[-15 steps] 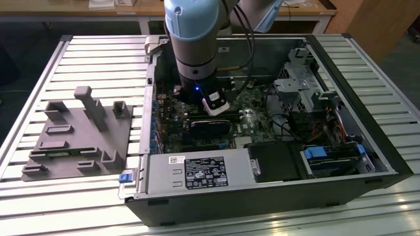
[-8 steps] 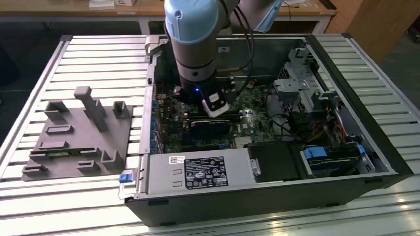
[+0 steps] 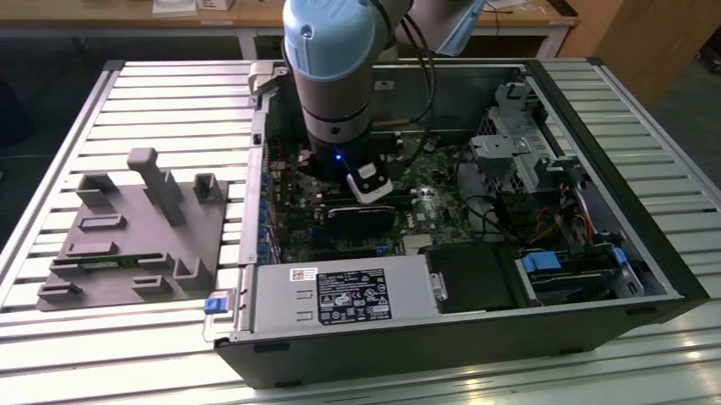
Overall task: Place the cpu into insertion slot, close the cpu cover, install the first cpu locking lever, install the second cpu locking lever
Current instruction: 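Install the second cpu locking lever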
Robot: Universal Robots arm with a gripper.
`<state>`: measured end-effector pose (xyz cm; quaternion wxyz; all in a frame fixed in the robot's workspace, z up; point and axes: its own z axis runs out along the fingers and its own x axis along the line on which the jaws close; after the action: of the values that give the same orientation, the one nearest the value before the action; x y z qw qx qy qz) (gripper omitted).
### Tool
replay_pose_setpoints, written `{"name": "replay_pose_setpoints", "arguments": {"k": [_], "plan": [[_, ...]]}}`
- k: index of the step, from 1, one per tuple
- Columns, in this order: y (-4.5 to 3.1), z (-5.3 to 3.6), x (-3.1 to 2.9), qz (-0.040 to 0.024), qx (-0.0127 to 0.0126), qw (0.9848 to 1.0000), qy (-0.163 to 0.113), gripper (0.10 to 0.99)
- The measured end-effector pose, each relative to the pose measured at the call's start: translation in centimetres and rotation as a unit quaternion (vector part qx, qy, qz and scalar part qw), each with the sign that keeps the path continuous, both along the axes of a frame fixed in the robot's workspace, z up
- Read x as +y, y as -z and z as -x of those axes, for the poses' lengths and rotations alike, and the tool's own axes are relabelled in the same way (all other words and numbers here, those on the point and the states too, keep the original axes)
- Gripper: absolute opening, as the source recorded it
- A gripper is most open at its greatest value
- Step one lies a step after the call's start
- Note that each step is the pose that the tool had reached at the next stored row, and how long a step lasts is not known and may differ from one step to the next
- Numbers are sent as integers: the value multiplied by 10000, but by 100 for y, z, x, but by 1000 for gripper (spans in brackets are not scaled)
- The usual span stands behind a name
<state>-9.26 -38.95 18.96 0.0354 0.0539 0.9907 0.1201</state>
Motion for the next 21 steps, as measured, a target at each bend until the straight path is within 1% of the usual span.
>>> {"name": "replay_pose_setpoints", "arguments": {"k": [2, 4, 6, 11, 13, 17, 18, 21], "plan": [[-3, -1, 1, -2, -2, 10000, 0, 106], [-30, -2, 3, -7, -5, 10000, 0, 106], [-78, -1, 1, -4, -4, 10000, -1, 106], [-211, -1, 1, -3, -13, 10000, 0, 106], [-252, -1, 1, -3, -15, 10000, 0, 106], [-255, -1, 1, 2, -15, 10000, 0, 106], [-256, -1, 2, 9, -16, 10000, 0, 106], [-256, -9, 3, 125, -15, 9999, -1, 106]]}}
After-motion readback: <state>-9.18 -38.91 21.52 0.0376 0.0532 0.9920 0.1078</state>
